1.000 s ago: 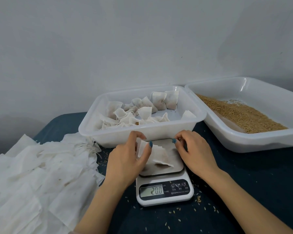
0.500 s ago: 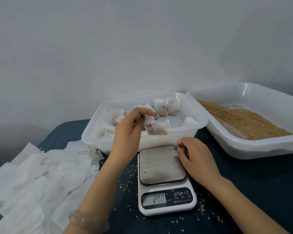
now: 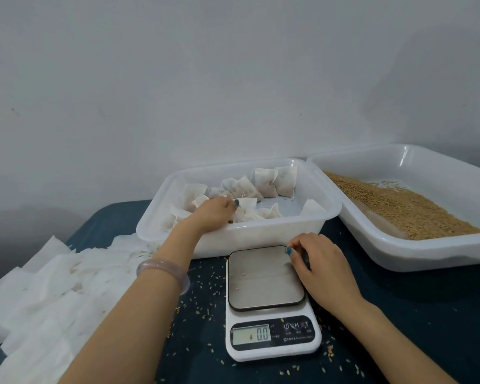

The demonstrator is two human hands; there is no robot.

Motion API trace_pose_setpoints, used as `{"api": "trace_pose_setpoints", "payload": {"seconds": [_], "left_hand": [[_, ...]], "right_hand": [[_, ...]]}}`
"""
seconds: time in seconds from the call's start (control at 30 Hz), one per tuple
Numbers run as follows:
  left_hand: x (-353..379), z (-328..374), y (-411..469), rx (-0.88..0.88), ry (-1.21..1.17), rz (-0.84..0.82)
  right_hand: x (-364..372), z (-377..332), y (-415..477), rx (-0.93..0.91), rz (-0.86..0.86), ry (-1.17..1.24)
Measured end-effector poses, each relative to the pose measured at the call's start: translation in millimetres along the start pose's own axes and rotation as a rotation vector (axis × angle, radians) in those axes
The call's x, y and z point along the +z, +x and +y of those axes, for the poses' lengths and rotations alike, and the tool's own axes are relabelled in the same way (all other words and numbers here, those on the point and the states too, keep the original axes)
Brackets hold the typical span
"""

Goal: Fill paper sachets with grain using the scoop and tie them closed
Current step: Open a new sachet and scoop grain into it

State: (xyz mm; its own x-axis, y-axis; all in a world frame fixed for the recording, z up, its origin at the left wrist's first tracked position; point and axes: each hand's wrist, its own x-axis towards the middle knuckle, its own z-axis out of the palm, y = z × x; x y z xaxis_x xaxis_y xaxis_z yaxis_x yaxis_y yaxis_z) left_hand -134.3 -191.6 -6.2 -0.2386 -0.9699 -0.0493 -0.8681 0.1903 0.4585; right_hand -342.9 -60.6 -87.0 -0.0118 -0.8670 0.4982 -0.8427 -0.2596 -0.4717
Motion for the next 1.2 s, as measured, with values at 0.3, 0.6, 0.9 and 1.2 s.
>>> {"api": "trace_pose_setpoints", "payload": {"seconds": [0.3,0.6,0.9,1.2], "left_hand": [[6.9,11.0,-44.2,0.116,0.411,0.469],[25.5,18.3,-145.9,0.106,0.474,0.513],[-11.2,-86.0,-134.6,-0.585,0.683,0.144],[-19.3,-102.8,-130.8,-0.526,0.391,0.437]], "right_hand": [[0.6,1.0,0.1,-0.01,-0.004,0.001],[2.7,3.4,0.0,-0.012,-0.022,0.016],[1.1,2.8,-0.8,0.001,-0.021,0.024],[-0.2,2.7,-0.9,0.007,-0.02,0.029]]}}
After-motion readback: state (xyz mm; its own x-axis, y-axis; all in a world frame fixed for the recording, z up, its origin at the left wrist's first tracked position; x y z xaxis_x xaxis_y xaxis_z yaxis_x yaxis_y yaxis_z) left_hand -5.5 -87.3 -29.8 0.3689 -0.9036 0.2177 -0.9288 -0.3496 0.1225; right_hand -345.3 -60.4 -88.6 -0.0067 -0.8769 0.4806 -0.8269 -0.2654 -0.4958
